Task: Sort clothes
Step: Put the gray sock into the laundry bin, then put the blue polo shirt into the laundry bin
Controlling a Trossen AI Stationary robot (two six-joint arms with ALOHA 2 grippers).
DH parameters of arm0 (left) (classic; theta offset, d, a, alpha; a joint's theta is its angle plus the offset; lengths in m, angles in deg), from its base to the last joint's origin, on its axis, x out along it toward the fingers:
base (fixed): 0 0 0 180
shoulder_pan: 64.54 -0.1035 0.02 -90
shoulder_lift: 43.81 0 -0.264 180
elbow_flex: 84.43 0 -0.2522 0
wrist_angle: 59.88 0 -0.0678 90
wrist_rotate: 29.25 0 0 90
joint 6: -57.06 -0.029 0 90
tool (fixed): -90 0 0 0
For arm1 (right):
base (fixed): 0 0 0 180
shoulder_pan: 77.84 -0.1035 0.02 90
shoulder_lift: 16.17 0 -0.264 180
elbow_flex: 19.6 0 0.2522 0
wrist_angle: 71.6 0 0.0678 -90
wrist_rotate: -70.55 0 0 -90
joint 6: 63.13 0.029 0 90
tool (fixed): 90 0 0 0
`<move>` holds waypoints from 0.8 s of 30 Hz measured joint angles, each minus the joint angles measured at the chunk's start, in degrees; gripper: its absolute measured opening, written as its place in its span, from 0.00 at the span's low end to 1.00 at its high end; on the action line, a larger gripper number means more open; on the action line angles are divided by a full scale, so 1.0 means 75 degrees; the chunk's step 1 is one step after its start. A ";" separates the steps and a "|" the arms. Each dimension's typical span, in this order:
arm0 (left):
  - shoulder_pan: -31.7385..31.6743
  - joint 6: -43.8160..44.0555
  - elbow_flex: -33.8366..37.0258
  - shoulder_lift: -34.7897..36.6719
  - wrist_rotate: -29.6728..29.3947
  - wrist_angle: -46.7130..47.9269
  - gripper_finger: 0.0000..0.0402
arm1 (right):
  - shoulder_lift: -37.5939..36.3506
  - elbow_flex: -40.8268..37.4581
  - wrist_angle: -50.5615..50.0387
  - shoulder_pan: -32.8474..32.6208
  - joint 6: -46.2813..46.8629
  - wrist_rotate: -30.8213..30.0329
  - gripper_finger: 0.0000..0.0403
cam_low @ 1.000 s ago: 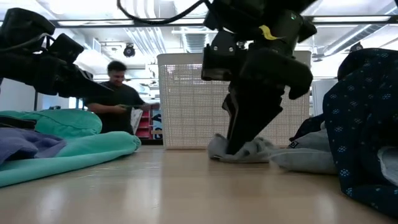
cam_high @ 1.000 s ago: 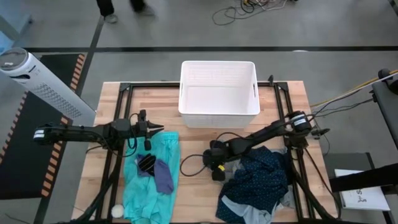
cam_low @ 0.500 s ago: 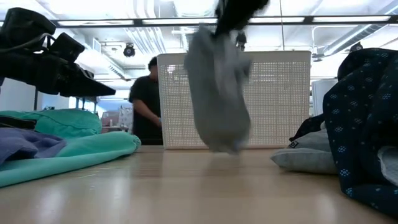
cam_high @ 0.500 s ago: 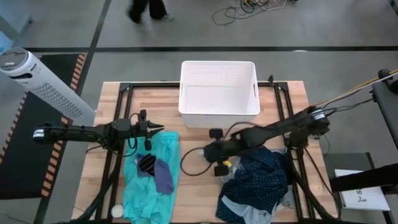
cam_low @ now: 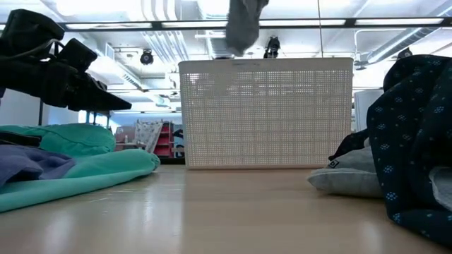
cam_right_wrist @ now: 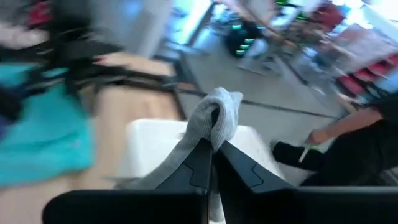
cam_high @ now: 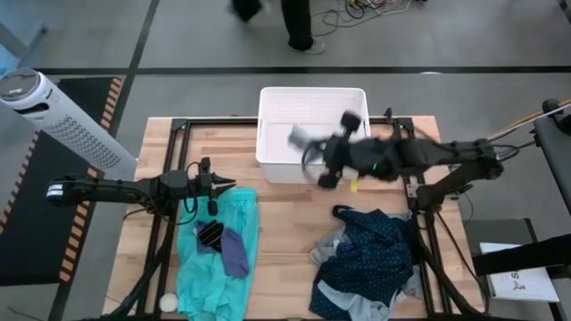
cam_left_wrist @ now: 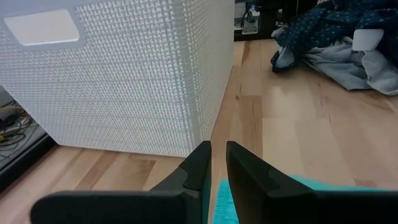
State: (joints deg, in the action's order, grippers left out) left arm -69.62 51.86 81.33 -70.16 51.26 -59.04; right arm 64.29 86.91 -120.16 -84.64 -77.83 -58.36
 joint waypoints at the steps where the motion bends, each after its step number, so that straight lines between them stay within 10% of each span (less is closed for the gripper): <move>1: 0.0002 -0.0005 0.0000 -0.0008 0.0000 -0.0027 0.09 | -0.0061 0.0000 0.0044 0.0239 -0.0055 -0.0026 0.00; 13: 0.0001 -0.0037 0.0001 -0.0125 0.0000 -0.0263 0.09 | 0.0080 -0.0006 -0.0388 0.2277 0.0685 0.1878 0.03; 24: 0.0000 -0.0121 0.0000 -0.0204 0.0000 -0.0624 0.09 | 0.0217 0.0618 -0.1143 0.2005 0.0660 0.2320 0.45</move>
State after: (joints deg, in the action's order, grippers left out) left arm -69.61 50.95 81.33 -71.69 51.26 -63.72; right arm 65.91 91.55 -128.73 -69.60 -72.89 -40.96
